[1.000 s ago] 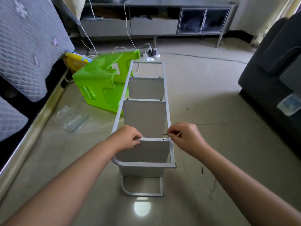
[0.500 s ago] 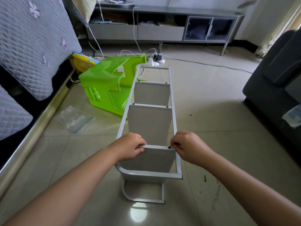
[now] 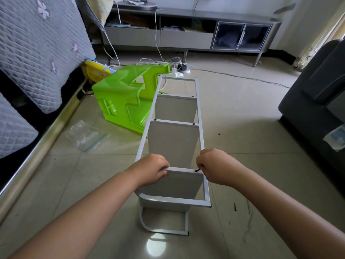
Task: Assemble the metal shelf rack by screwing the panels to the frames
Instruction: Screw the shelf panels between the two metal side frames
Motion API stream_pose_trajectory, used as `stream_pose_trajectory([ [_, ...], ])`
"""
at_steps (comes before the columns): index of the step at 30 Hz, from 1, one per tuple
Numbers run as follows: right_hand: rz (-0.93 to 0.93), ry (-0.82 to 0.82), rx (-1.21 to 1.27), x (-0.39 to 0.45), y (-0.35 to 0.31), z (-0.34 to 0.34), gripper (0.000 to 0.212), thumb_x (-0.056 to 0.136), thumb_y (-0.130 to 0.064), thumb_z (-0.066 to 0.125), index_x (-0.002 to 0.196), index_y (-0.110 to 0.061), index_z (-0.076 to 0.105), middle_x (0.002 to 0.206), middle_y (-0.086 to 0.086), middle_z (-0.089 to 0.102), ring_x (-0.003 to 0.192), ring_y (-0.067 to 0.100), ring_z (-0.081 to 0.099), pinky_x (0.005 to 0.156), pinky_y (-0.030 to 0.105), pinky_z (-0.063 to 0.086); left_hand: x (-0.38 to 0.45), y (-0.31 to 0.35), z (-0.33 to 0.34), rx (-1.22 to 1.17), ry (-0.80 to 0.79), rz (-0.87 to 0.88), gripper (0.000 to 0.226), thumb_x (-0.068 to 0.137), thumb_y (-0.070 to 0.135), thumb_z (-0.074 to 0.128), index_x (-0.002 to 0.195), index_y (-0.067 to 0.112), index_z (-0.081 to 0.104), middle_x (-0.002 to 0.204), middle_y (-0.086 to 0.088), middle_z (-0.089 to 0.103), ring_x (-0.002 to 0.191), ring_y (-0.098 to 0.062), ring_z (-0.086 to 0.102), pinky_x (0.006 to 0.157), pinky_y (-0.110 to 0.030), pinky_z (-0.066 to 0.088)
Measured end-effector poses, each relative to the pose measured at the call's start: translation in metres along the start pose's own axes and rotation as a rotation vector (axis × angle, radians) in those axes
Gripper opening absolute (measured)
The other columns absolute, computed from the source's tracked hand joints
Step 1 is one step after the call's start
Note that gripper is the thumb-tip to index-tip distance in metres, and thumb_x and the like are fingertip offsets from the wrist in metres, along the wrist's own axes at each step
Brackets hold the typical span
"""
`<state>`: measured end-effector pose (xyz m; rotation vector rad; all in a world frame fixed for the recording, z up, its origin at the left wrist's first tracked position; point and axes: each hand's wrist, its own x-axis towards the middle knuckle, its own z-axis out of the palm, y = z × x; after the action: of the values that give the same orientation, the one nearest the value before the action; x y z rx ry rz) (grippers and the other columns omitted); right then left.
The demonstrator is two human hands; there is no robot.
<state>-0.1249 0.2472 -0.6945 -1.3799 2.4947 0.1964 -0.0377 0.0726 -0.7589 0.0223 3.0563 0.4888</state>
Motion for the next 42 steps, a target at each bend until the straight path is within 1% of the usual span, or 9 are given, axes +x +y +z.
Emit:
stream_pose_trajectory([
  [11,-0.053,-0.129,-0.174,0.010,-0.015,-0.001,0.024,0.091,-0.001,0.046,0.110,-0.001,0.060,0.108,0.012,0.060,0.088,0.020,0.054,0.077,0.024,0.044,0.002,-0.001,0.002,-0.012,0.016,-0.015,0.025,0.093,0.021,0.051,0.087,-0.003,0.059,0.091,-0.010,0.056,0.092,-0.023,0.053,0.076,-0.027,0.035],
  [15,-0.075,-0.144,-0.189,0.011,-0.018,-0.006,0.022,0.091,-0.004,0.046,0.109,-0.001,0.059,0.100,0.012,0.057,0.091,0.021,0.055,0.081,0.025,0.046,0.002,-0.001,0.001,-0.007,-0.001,-0.025,0.026,0.093,0.021,0.052,0.089,-0.003,0.060,0.097,-0.012,0.059,0.094,-0.024,0.053,0.078,-0.029,0.036],
  [21,-0.081,-0.171,-0.207,0.012,-0.020,-0.011,0.022,0.090,-0.004,0.047,0.108,0.000,0.060,0.095,0.012,0.053,0.084,0.020,0.051,0.074,0.023,0.043,0.001,0.002,-0.001,0.009,-0.020,-0.039,0.026,0.093,0.022,0.051,0.086,-0.002,0.058,0.084,-0.003,0.044,0.093,-0.025,0.052,0.074,-0.029,0.033],
  [28,-0.075,-0.166,-0.230,0.013,-0.023,-0.005,0.022,0.090,-0.001,0.047,0.109,-0.001,0.060,0.088,0.007,0.045,0.080,0.018,0.045,0.076,0.025,0.045,0.000,0.003,-0.003,-0.019,-0.031,-0.042,0.025,0.093,0.022,0.051,0.087,-0.002,0.058,0.085,-0.006,0.047,0.093,-0.025,0.053,0.075,-0.029,0.035],
  [31,-0.074,-0.168,-0.219,0.015,-0.022,-0.003,0.024,0.092,-0.002,0.046,0.114,-0.002,0.054,0.090,0.009,0.047,0.080,0.018,0.044,0.070,0.023,0.037,0.000,0.003,-0.002,-0.018,-0.033,-0.042,0.025,0.092,0.022,0.052,0.084,-0.002,0.057,0.082,-0.002,0.043,0.092,-0.025,0.053,0.074,-0.030,0.034],
  [34,-0.083,-0.127,-0.188,0.017,-0.015,-0.004,0.020,0.094,-0.008,0.046,0.111,-0.004,0.055,0.104,0.013,0.058,0.080,0.019,0.046,0.069,0.025,0.038,0.000,0.001,-0.001,-0.018,-0.039,-0.054,0.026,0.093,0.023,0.052,0.091,-0.001,0.060,0.088,-0.005,0.053,0.094,-0.024,0.054,0.077,-0.029,0.036],
  [37,-0.055,-0.075,-0.055,0.009,0.000,-0.005,0.031,0.095,-0.031,0.046,0.116,-0.010,0.054,0.110,0.006,0.058,0.094,0.020,0.055,0.078,0.029,0.045,-0.002,0.001,-0.001,-0.041,-0.034,-0.072,0.037,0.092,0.036,0.047,0.102,0.006,0.065,0.107,-0.006,0.063,0.104,-0.021,0.055,0.083,-0.028,0.038],
  [40,0.053,0.163,0.216,-0.017,0.031,0.013,0.031,0.095,-0.035,0.044,0.110,-0.014,0.060,0.102,0.001,0.060,0.085,0.015,0.054,0.078,0.029,0.046,-0.004,0.010,0.002,-0.065,-0.021,-0.137,0.070,0.080,0.058,0.024,0.129,0.018,0.053,0.138,0.001,0.049,0.127,-0.016,0.044,0.097,-0.023,0.035],
  [42,0.217,0.356,0.392,-0.040,0.054,0.045,0.025,0.095,-0.025,0.047,0.100,-0.007,0.065,0.096,0.005,0.063,0.081,0.016,0.054,0.075,0.029,0.044,0.002,0.018,0.007,-0.057,0.023,-0.220,0.065,0.089,0.053,0.022,0.139,0.016,0.041,0.150,-0.004,0.033,0.137,-0.019,0.032,0.109,-0.029,0.029],
])
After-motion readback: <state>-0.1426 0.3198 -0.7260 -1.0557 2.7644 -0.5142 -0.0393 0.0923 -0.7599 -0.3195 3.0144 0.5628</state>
